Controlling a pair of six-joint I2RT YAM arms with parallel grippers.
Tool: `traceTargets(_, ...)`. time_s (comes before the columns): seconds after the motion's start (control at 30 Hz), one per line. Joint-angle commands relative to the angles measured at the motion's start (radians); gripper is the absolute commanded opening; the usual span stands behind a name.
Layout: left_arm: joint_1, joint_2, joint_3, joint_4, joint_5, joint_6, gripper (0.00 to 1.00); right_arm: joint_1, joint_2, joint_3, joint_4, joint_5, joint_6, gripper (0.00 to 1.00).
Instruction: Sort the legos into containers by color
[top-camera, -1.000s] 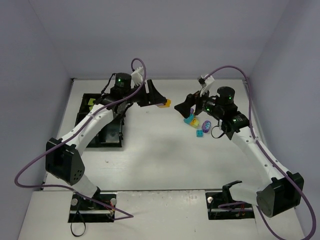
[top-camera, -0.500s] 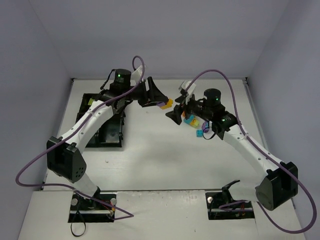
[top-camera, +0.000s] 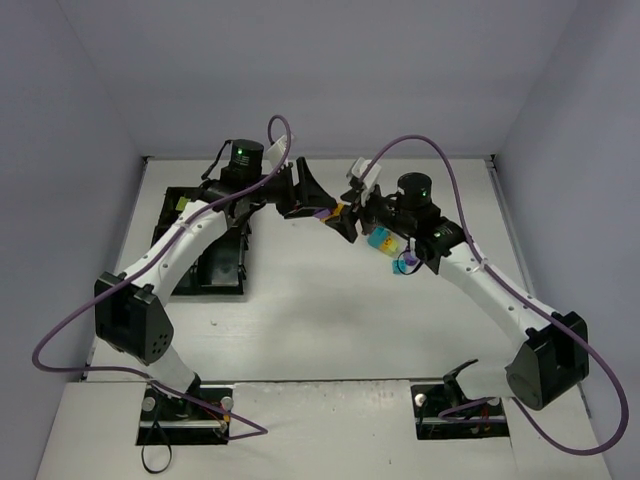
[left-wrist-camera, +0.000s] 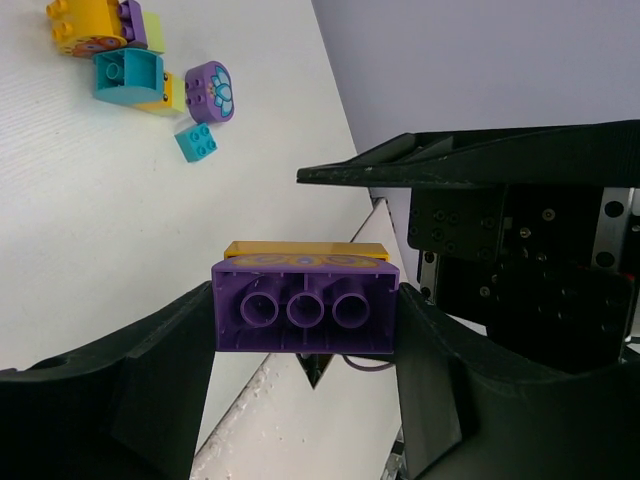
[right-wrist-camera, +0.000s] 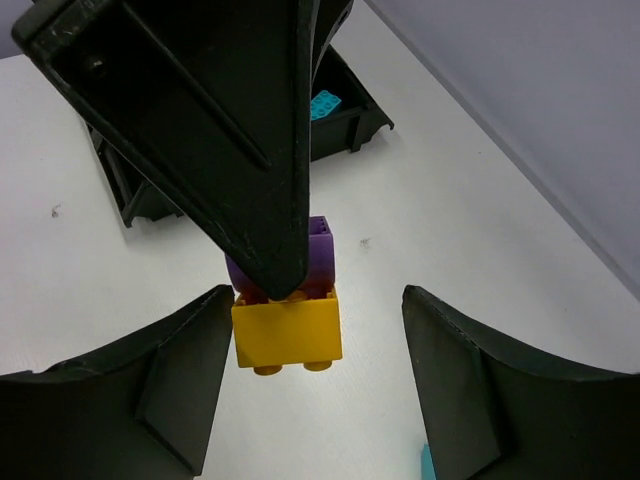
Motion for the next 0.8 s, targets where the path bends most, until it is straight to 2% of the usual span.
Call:
traceTargets(0.0, 0.002, -0.022, 0.058, 0.019, 0.036, 0.011, 0.23, 0.011, 0.005, 0.047, 0.103, 0.003, -0.012, 0.60)
traceTargets(0.1, 0.002, -0.024, 0.061, 0.009, 0.036, 0.019, 0.23, 0.013, 0.006, 0.042, 0.100, 0.002, -0.017, 0.42)
traceTargets(0.13, 0.002, -0.024, 0.067, 0.006, 0.036, 0.022, 0.23, 0.013, 0.003, 0.039, 0.100, 0.002, -0.018, 0.29)
traceTargets(0.17, 0.005, -0.021, 0.072, -0.007, 0.039, 0.030, 0.23, 0.013, 0.000, 0.031, 0.099, 0.006, -0.018, 0.24)
traceTargets(0.2, 0.008, -0.021, 0.075, -0.014, 0.036, 0.033, 0.23, 0.013, -0.003, 0.027, 0.100, 0.008, -0.020, 0.13)
traceTargets(0.3, 0.033, -0.019, 0.079, -0.026, 0.050, 0.037, 0.22, 0.013, -0.026, -0.001, 0.093, 0.022, -0.027, 0.00)
traceTargets(0.6, 0.158, -0.030, 0.119, -0.150, 0.089, 0.108, 0.22, 0.013, -0.087, -0.102, 0.030, 0.097, -0.056, 0.00)
traceTargets(0.77, 0.223, -0.076, 0.086, -0.261, 0.027, 0.212, 0.22, 0.013, -0.118, -0.133, 0.002, 0.122, -0.040, 0.00)
